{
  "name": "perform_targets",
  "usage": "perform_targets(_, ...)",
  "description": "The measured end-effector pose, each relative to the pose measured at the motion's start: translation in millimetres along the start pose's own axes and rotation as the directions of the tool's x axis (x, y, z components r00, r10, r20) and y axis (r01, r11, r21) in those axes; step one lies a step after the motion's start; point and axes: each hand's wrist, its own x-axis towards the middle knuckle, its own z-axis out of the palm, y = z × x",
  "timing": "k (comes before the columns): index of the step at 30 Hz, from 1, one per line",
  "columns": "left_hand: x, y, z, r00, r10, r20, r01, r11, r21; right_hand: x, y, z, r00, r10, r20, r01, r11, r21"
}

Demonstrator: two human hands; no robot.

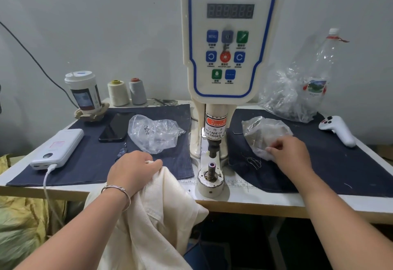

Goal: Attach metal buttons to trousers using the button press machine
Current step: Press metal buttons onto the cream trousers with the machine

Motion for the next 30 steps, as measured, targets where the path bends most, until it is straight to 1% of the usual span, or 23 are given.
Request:
perform_targets(2,0,1,0,1.000,0.007,0.000,-0.007,1.000,0.001,-20,-3,-3,0.990,-0.049,-0.130,0.054,0.998,0.035)
perform_targets(3,0,1,0,1.000,0.007,0.002,-0.007,1.000,-0.001,-31,-8,-5,0.983,-0.048,-0.180,0.064,0.994,0.084)
perform_targets(4,0,2,0,1.000,0.006,0.002,-0.006,1.000,-0.002,-42,-17,-7,0.984,0.004,-0.178,0.037,0.973,0.227)
perform_targets(5,0,2,0,1.000,0.004,0.001,-0.004,1.000,-0.003,-52,-28,-7,0.993,0.082,-0.088,-0.036,0.899,0.437)
perform_targets(6,0,2,-1,1.000,0.001,0.001,-0.001,1.000,-0.002,-63,-41,-6,0.988,0.135,0.077,-0.153,0.763,0.628)
perform_targets(7,0,2,-1,1.000,0.003,0.001,-0.003,1.000,-0.001,-74,-53,-4,0.954,0.148,0.262,-0.295,0.619,0.727)
perform_targets(8,-1,2,-1,1.000,0.005,0.003,-0.005,1.000,-0.001,-82,-64,-1,0.900,0.131,0.415,-0.421,0.508,0.752)
perform_targets(9,-1,2,-1,1.000,0.006,0.003,-0.006,1.000,-0.002,-88,-72,2,0.843,0.120,0.525,-0.521,0.424,0.740)
perform_targets(11,-2,2,-1,1.000,0.004,-0.002,-0.004,1.000,-0.001,-92,-82,6,0.742,0.094,0.664,-0.661,0.270,0.700)
perform_targets(13,-1,2,-1,1.000,0.003,-0.006,-0.003,1.000,-0.003,-92,-88,9,0.651,0.073,0.756,-0.757,0.137,0.639)
perform_targets(15,-1,2,-1,1.000,0.006,-0.002,-0.006,1.000,-0.001,-92,-92,11,0.592,0.062,0.803,-0.806,0.054,0.590)
perform_targets(20,-2,2,-2,1.000,0.012,-0.004,-0.012,1.000,0.000,-92,-97,14,0.544,0.062,0.837,-0.836,-0.050,0.547)
perform_targets(24,-2,2,-2,1.000,0.021,-0.002,-0.021,1.000,-0.002,-92,-101,14,0.499,0.014,0.867,-0.848,-0.200,0.491)
perform_targets(27,-2,2,-3,1.000,0.017,-0.001,-0.017,1.000,0.008,-93,-100,14,0.484,-0.005,0.875,-0.848,-0.248,0.468)
perform_targets(30,-2,3,-3,1.000,0.021,-0.002,-0.021,1.000,0.012,-95,-100,13,0.486,-0.013,0.874,-0.840,-0.281,0.463)
